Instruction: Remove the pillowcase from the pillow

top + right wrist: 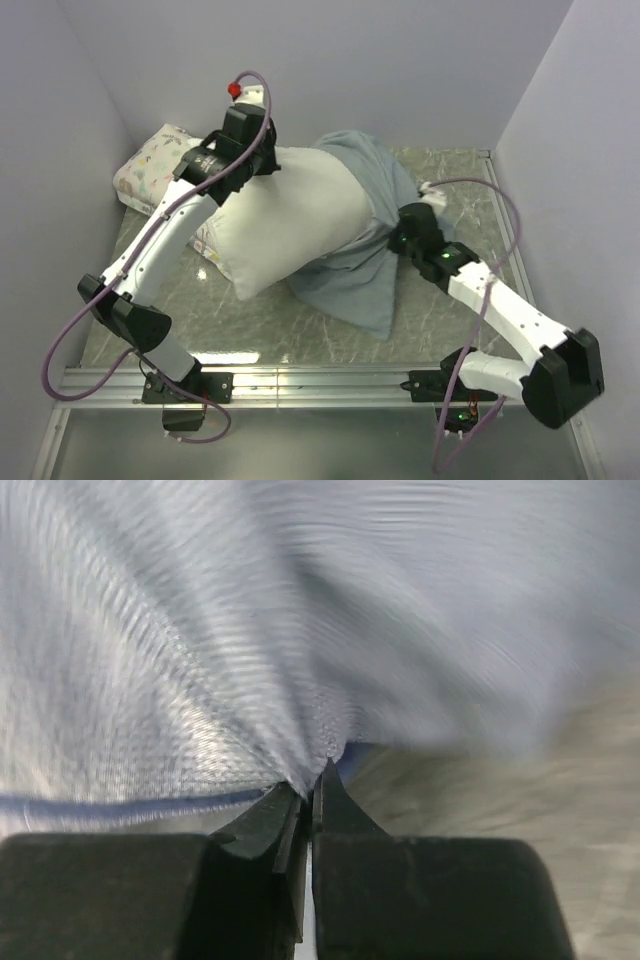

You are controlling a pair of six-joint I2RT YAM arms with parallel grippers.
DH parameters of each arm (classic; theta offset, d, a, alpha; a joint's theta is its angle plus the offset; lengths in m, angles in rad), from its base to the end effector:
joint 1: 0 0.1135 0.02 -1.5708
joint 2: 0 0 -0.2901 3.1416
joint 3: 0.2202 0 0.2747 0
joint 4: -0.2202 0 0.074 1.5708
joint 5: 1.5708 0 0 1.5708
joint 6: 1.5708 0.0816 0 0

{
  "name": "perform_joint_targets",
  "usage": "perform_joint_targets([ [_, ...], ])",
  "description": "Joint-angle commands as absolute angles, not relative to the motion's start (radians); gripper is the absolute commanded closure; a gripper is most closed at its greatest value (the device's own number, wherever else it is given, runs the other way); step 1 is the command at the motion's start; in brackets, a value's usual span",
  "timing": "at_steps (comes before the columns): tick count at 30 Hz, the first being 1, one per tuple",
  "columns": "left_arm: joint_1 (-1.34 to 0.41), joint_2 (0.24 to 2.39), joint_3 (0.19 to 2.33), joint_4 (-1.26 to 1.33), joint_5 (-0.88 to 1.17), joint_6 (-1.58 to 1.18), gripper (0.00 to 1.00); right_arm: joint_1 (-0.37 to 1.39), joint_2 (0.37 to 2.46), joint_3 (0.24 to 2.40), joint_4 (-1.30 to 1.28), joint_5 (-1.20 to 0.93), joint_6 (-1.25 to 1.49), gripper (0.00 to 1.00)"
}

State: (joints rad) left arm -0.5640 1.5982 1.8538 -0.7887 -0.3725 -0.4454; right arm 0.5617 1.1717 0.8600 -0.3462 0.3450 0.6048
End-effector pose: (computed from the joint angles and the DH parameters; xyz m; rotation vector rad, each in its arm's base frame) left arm 0.3550 -0.1894 0.4531 -0.0992 2.0694 -0.2290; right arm 0.2687 0.1365 0.2635 0.2344 2.1846 0.2737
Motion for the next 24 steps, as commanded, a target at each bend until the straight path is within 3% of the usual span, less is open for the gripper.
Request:
perform_joint_targets([
  [1, -0.476, 1.551, 2.029, -0.710, -0.423, -0.402, 1.00, 0.419, 1.045, 0.844, -0.413, 0.437, 0.574, 1.00],
  [5, -0.375, 1.542, 2.054, -0.716, -0.361, -0.419, 1.00, 0.225, 0.999, 0.882, -0.452, 0.394, 0.543, 1.00],
  [12, -0.226, 1.509, 1.899, -0.692, -0.269, -0.445, 1.00, 0.046, 0.910, 1.001, -0.502, 0.309, 0.517, 1.00],
  [20, -0.255, 1.502, 1.747, -0.658, -0.083, -0.450, 0.99, 0.066, 0.874, 1.308, -0.598, 0.157, 0.493, 1.00],
  [23, -0.293, 1.491, 1.730, -0.635, -0.054, -0.431, 0.85, 0.084, 0.893, 1.384, -0.644, 0.126, 0.466, 1.00],
  [24, -0.307, 1.483, 1.727, -0.626, -0.034, -0.413, 0.67, 0.090, 0.896, 1.387, -0.653, 0.129, 0.463, 1.00],
])
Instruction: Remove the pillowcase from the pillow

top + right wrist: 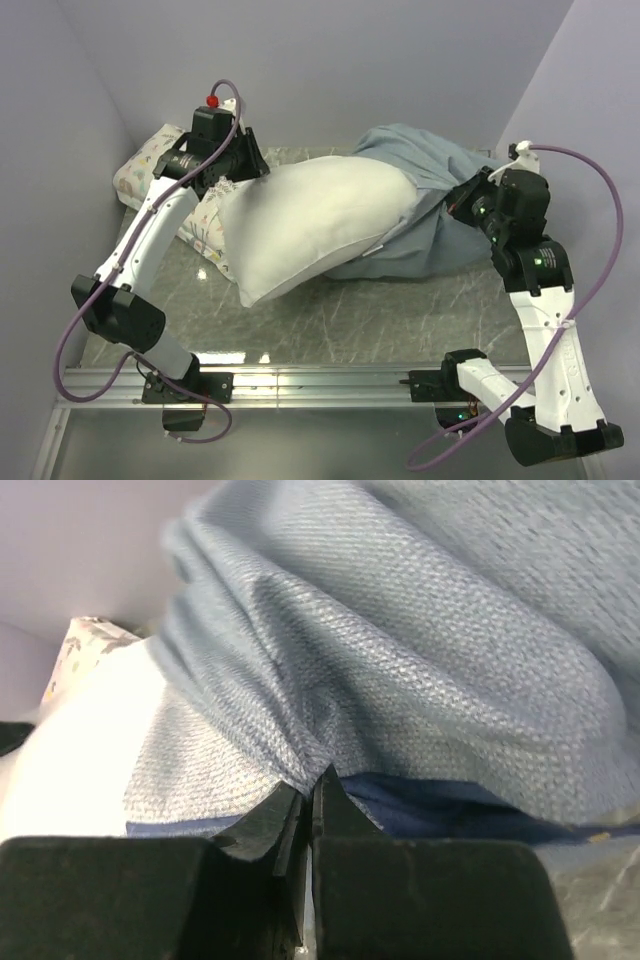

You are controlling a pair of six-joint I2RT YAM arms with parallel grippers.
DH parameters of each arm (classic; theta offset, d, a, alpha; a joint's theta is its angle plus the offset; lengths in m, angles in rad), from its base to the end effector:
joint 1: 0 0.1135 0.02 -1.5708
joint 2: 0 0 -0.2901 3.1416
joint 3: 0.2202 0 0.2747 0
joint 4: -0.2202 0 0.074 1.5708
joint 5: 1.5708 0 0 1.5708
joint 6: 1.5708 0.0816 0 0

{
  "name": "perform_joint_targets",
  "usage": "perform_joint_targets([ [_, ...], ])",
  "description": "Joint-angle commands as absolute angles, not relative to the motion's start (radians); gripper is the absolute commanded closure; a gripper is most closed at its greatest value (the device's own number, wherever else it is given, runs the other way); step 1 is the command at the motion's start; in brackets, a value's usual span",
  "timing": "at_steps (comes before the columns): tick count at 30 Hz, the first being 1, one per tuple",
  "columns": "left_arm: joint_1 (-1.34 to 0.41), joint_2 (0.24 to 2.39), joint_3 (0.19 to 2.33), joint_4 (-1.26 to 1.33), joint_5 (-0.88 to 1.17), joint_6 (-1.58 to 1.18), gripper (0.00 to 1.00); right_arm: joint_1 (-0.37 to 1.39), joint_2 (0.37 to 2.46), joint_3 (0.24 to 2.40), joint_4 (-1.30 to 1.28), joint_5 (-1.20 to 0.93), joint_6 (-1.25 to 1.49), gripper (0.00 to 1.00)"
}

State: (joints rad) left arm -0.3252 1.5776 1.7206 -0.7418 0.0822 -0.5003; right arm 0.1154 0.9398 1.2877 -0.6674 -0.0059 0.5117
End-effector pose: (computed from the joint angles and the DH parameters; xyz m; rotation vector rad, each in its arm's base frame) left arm 0.3836 -0.1364 0.4136 -0.1462 2.2173 -0.5545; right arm 0.2266 0.0267 0.4467 0.3727 1.8769 0.4318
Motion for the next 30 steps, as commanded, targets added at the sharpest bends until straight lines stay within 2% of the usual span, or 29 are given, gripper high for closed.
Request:
perform_joint_targets([
  [1, -0.325, 1.479, 1.729, -0.623, -0.040, -0.407, 0.57, 0.106, 0.894, 1.378, -0.652, 0.132, 0.463, 1.00],
  [2, -0.365, 1.479, 1.747, -0.627, -0.049, -0.397, 0.48, 0.113, 0.894, 1.370, -0.649, 0.129, 0.463, 1.00],
  [3, -0.386, 1.480, 1.758, -0.638, -0.060, -0.367, 0.34, 0.123, 0.896, 1.359, -0.646, 0.130, 0.466, 1.00],
  [5, -0.457, 1.482, 1.790, -0.653, -0.086, -0.338, 0.24, 0.152, 0.897, 1.330, -0.641, 0.146, 0.466, 1.00],
  [13, -0.794, 1.433, 1.787, -0.704, -0.184, -0.189, 0.18, 0.264, 0.936, 1.370, -0.658, 0.256, 0.466, 1.00],
  [20, -1.152, 1.433, 1.545, -0.568, -0.275, -0.129, 0.16, 0.293, 0.963, 1.394, -0.658, 0.275, 0.466, 1.00],
  [21, -1.175, 1.437, 1.534, -0.555, -0.282, -0.114, 0.01, 0.298, 0.966, 1.396, -0.660, 0.279, 0.466, 1.00],
  [30, -1.267, 1.474, 1.460, -0.460, -0.359, -0.091, 0.01, 0.311, 0.966, 1.394, -0.661, 0.298, 0.459, 1.00],
])
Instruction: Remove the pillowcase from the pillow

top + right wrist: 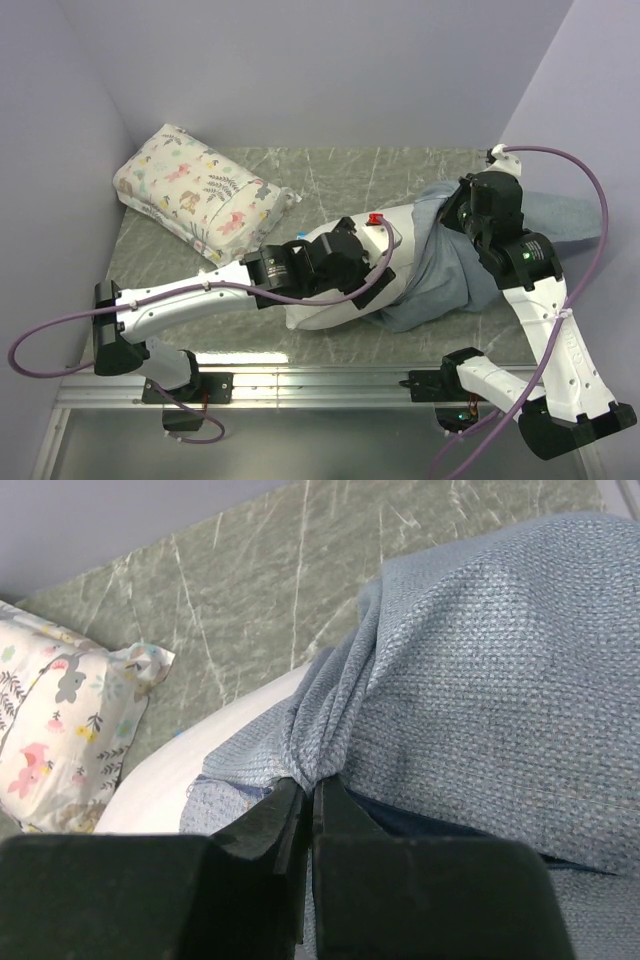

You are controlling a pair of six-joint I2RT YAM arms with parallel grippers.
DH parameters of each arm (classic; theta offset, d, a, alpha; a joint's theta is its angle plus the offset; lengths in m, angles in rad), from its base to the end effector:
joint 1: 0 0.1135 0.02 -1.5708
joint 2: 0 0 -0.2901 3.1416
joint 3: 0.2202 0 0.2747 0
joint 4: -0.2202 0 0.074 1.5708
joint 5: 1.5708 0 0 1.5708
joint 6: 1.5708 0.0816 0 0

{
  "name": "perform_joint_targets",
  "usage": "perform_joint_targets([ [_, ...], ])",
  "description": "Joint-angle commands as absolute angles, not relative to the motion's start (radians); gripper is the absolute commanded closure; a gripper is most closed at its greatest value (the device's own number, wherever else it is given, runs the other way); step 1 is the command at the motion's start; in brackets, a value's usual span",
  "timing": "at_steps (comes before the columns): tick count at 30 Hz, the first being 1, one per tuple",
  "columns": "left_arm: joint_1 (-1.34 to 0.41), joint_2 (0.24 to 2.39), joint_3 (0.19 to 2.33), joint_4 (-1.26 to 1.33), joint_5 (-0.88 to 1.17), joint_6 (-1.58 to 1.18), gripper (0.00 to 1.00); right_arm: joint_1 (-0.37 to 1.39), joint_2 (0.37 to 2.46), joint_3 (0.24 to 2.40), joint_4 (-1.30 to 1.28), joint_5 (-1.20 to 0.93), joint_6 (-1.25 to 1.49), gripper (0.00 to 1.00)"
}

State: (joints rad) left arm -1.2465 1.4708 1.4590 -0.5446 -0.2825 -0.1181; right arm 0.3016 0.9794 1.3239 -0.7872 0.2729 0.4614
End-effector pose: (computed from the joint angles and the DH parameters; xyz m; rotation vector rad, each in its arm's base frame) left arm 0.1456 -0.3616 0.3785 1.0010 1.8978 -0.5134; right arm 0.2244 0.0468 0.4360 0.3320 1.9748 0.2156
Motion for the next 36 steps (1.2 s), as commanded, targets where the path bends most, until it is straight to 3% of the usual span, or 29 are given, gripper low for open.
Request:
perform_joint_targets([
  [1, -1.279, 1.501, 1.465, -0.469, -0.382, -0.089, 0.01, 0.311, 0.965, 1.396, -0.663, 0.296, 0.457, 1.00],
  [6, -1.307, 1.640, 1.503, -0.574, -0.553, -0.124, 0.01, 0.310, 0.968, 1.417, -0.664, 0.293, 0.454, 1.00],
  [10, -1.339, 1.644, 1.500, -0.571, -0.534, -0.129, 0.03, 0.311, 0.973, 1.453, -0.680, 0.301, 0.445, 1.00],
  [12, -1.342, 1.651, 1.526, -0.612, -0.532, -0.150, 0.37, 0.313, 0.974, 1.486, -0.695, 0.302, 0.442, 1.00],
  [13, -1.354, 1.660, 1.570, -0.641, -0.532, -0.158, 0.49, 0.311, 0.973, 1.499, -0.698, 0.302, 0.439, 1.00],
  [14, -1.368, 1.658, 1.587, -0.684, -0.531, -0.156, 0.72, 0.313, 0.968, 1.509, -0.707, 0.304, 0.439, 1.00],
  [15, -1.383, 1.654, 1.606, -0.695, -0.531, -0.155, 0.89, 0.311, 0.966, 1.532, -0.710, 0.308, 0.436, 1.00],
  [16, -1.397, 1.629, 1.636, -0.702, -0.520, -0.156, 1.00, 0.311, 0.966, 1.543, -0.713, 0.317, 0.430, 1.00],
  [21, -1.320, 1.476, 1.634, -0.611, -0.392, -0.216, 1.00, 0.311, 1.012, 1.546, -0.712, 0.330, 0.417, 1.00],
  [25, -0.995, 1.395, 1.577, -0.580, -0.229, -0.365, 1.00, 0.311, 1.092, 1.457, -0.644, 0.315, 0.419, 1.00],
  [31, -0.715, 1.422, 1.441, -0.505, 0.029, -0.494, 1.00, 0.348, 1.351, 1.316, -0.525, 0.233, 0.442, 1.00],
  [32, -0.700, 1.437, 1.428, -0.497, 0.044, -0.497, 1.00, 0.359, 1.373, 1.306, -0.499, 0.226, 0.442, 0.95],
  [35, -0.660, 1.491, 1.416, -0.499, 0.032, -0.499, 1.00, 0.402, 1.437, 1.316, -0.495, 0.233, 0.436, 0.65],
  [36, -0.652, 1.509, 1.416, -0.496, 0.032, -0.502, 1.00, 0.422, 1.443, 1.342, -0.497, 0.251, 0.422, 0.51],
])
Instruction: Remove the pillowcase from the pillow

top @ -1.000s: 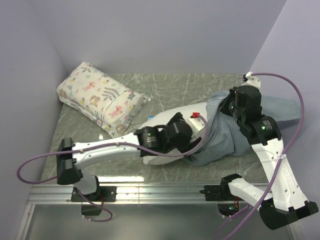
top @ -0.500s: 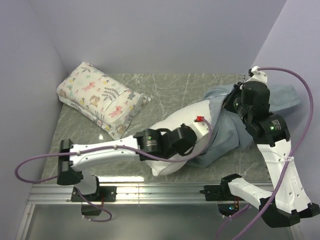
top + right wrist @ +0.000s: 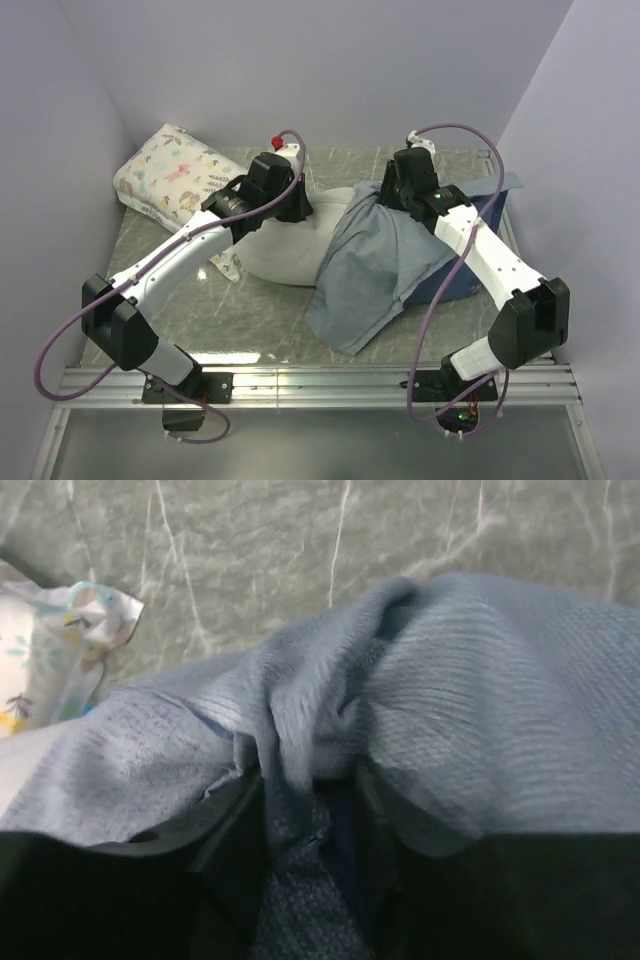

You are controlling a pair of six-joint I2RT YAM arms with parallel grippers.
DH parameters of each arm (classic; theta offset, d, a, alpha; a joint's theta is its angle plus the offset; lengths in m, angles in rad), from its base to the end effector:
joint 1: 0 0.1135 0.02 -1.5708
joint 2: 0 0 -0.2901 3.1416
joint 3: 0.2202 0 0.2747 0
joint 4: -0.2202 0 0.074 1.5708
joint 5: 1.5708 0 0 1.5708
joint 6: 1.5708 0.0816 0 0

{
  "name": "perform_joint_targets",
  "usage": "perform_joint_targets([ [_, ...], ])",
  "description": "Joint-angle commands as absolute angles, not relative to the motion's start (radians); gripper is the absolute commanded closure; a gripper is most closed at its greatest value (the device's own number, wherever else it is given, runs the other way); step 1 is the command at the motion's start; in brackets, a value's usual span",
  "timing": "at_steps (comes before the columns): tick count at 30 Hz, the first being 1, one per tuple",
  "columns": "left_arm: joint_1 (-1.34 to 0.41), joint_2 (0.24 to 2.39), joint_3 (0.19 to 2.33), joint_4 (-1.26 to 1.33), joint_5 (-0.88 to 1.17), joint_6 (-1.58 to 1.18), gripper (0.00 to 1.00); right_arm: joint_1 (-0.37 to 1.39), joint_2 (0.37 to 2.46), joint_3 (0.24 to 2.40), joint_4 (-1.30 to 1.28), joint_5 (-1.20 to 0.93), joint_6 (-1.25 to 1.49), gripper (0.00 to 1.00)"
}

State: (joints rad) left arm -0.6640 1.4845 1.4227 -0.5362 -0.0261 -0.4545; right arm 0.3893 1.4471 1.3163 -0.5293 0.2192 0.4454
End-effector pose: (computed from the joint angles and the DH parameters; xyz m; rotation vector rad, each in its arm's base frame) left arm 0.3123 -0.2416 0.3583 0.2182 2.2231 -0.6020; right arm 0.3575 0.1275 0.3317 0.1817 2.2136 0.2171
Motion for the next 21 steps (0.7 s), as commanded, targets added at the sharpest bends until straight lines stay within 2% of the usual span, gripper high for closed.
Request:
perform_joint_targets([
  [1, -0.637, 1.517, 1.417, -0.491, 0.032, -0.506, 1.00, 0.428, 1.437, 1.356, -0.500, 0.256, 0.417, 0.45],
  [3, -0.618, 1.543, 1.428, -0.485, 0.043, -0.518, 1.00, 0.431, 1.424, 1.409, -0.520, 0.265, 0.399, 0.36],
  [7, -0.588, 1.595, 1.459, -0.488, 0.031, -0.520, 1.00, 0.433, 1.320, 1.479, -0.555, 0.317, 0.373, 0.27],
  [11, -0.566, 1.649, 1.502, -0.494, 0.018, -0.522, 1.00, 0.431, 1.181, 1.459, -0.564, 0.385, 0.377, 0.22],
  [16, -0.561, 1.718, 1.591, -0.532, 0.003, -0.480, 1.00, 0.385, 1.008, 1.315, -0.580, 0.443, 0.414, 0.16],
  [21, -0.558, 1.753, 1.647, -0.561, -0.054, -0.454, 1.00, 0.185, 0.896, 1.019, -0.509, 0.329, 0.474, 0.14],
])
